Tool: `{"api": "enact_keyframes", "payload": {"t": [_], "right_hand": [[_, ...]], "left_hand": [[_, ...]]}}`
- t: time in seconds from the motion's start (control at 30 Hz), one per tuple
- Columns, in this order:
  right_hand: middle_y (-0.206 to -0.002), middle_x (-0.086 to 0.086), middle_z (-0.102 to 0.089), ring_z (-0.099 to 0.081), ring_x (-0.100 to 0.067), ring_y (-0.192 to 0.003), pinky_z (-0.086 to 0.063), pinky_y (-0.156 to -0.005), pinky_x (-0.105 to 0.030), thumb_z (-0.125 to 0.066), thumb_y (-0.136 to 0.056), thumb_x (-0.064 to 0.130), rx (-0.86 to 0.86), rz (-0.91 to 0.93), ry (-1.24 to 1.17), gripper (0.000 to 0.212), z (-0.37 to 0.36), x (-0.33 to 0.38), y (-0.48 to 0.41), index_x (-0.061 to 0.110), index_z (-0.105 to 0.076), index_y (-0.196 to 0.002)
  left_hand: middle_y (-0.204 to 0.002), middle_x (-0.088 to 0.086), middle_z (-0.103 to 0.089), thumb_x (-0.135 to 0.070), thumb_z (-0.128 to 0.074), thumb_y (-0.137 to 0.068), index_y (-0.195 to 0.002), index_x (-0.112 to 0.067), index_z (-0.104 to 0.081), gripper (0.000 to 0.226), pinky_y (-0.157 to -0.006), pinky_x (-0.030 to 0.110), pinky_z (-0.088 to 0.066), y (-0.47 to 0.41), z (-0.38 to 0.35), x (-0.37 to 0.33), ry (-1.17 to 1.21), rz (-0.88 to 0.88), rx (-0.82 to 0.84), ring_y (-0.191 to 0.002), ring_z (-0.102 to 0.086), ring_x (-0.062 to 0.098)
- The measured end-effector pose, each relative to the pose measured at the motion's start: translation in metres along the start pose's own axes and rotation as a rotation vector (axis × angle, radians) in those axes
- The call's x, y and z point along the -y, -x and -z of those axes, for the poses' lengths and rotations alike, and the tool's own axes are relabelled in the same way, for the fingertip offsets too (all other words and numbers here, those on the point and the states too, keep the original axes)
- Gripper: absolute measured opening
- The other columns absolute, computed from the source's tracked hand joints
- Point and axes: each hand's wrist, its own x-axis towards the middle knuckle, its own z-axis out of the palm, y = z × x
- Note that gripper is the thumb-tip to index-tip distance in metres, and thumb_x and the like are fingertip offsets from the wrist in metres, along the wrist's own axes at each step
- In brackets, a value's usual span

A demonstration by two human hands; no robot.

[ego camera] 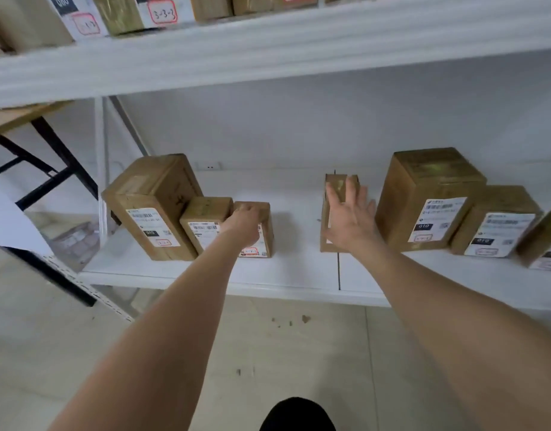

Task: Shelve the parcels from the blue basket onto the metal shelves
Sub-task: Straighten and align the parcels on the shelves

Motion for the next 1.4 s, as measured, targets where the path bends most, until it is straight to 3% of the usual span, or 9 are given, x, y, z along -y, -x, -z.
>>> {"api": "enact_keyframes", "payload": {"t": [0.13, 0.2, 0.37, 0.53, 0.73, 0.97, 1.1, 1.23, 1.4], "right_hand": [[-0.158, -0.007, 0.006, -0.001, -0.045, -0.143, -0.028, -0.110, -0.051, -0.069, -0.084, 0.037, -0.002, -0.056, -0.025, 0.087, -0.015, -0.001, -0.009, 0.028, -0.014, -0.151], [-0.158, -0.005, -0.005, -0.013, -0.042, -0.140, -0.039, -0.101, -0.043, -0.066, -0.086, 0.031, -0.027, -0.054, -0.056, 0.078, -0.019, 0.001, -0.012, 0.030, -0.020, -0.149], [-0.157, -0.001, -0.012, -0.046, -0.039, -0.120, -0.045, -0.092, -0.036, -0.058, -0.090, 0.015, -0.031, -0.025, -0.190, 0.069, -0.025, 0.008, -0.016, 0.038, -0.027, -0.147], [-0.158, 0.003, -0.014, -0.049, -0.036, -0.122, -0.044, -0.097, -0.036, -0.055, -0.087, 0.007, -0.038, 0.073, -0.258, 0.068, -0.031, 0.026, -0.012, 0.036, -0.033, -0.145], [-0.157, 0.005, -0.015, -0.052, -0.034, -0.117, -0.045, -0.091, -0.034, -0.051, -0.087, 0.003, -0.013, 0.184, -0.306, 0.068, -0.037, 0.051, -0.010, 0.034, -0.033, -0.145], [-0.152, 0.006, -0.023, -0.060, -0.029, -0.102, -0.051, -0.081, -0.034, -0.053, -0.087, 0.002, -0.030, 0.217, -0.247, 0.064, -0.034, 0.064, -0.013, 0.030, -0.035, -0.142], [-0.159, 0.007, -0.013, -0.058, -0.031, -0.112, -0.052, -0.086, -0.037, -0.053, -0.086, 0.001, 0.031, 0.204, -0.252, 0.070, -0.027, 0.073, -0.012, 0.033, -0.032, -0.144], [-0.162, 0.003, -0.002, -0.045, -0.030, -0.127, -0.049, -0.093, -0.036, -0.054, -0.085, -0.001, 0.019, 0.226, -0.238, 0.081, -0.026, 0.064, -0.007, 0.033, -0.021, -0.150], [-0.157, -0.010, -0.010, -0.026, -0.032, -0.139, -0.038, -0.104, -0.040, -0.060, -0.087, 0.012, -0.088, 0.173, -0.239, 0.070, -0.020, 0.033, 0.007, 0.022, -0.027, -0.148]], "left_hand": [[-0.147, 0.008, -0.035, 0.003, -0.043, -0.085, -0.139, -0.012, -0.044, 0.056, -0.103, 0.043, -0.042, -0.010, -0.030, 0.007, 0.043, 0.017, -0.032, -0.131, -0.040, 0.030], [-0.149, 0.007, -0.034, 0.003, -0.043, -0.085, -0.141, -0.011, -0.042, 0.058, -0.104, 0.042, -0.041, -0.013, -0.036, 0.009, 0.068, 0.005, -0.065, -0.133, -0.038, 0.031], [-0.149, 0.009, -0.034, 0.003, -0.041, -0.088, -0.144, -0.013, -0.039, 0.059, -0.102, 0.037, -0.043, -0.016, -0.032, 0.011, 0.086, -0.024, -0.075, -0.129, -0.043, 0.030], [-0.149, 0.011, -0.034, 0.005, -0.040, -0.087, -0.145, -0.013, -0.037, 0.061, -0.103, 0.036, -0.043, -0.016, -0.032, 0.012, 0.102, -0.038, -0.068, -0.130, -0.043, 0.030], [-0.142, 0.014, -0.041, 0.001, -0.040, -0.091, -0.139, -0.004, -0.040, 0.048, -0.099, 0.037, -0.043, -0.019, -0.034, 0.013, 0.108, -0.001, -0.084, -0.125, -0.046, 0.031], [-0.139, 0.012, -0.043, 0.005, -0.038, -0.089, -0.140, -0.011, -0.043, 0.054, -0.087, 0.031, -0.046, -0.021, -0.031, 0.019, 0.167, -0.040, -0.080, -0.119, -0.051, 0.028], [-0.138, 0.012, -0.045, 0.007, -0.040, -0.089, -0.138, -0.012, -0.046, 0.053, -0.092, 0.033, -0.046, -0.013, -0.022, 0.022, 0.223, -0.026, -0.081, -0.118, -0.051, 0.029], [-0.142, 0.012, -0.042, 0.008, -0.043, -0.087, -0.138, -0.010, -0.044, 0.054, -0.100, 0.038, -0.045, -0.006, -0.012, 0.010, 0.251, 0.035, -0.202, -0.123, -0.050, 0.029], [-0.144, 0.008, -0.038, 0.002, -0.045, -0.091, -0.139, -0.015, -0.043, 0.051, -0.087, 0.042, -0.054, 0.010, 0.000, -0.023, 0.273, -0.001, -0.347, -0.111, -0.057, 0.029]]}}
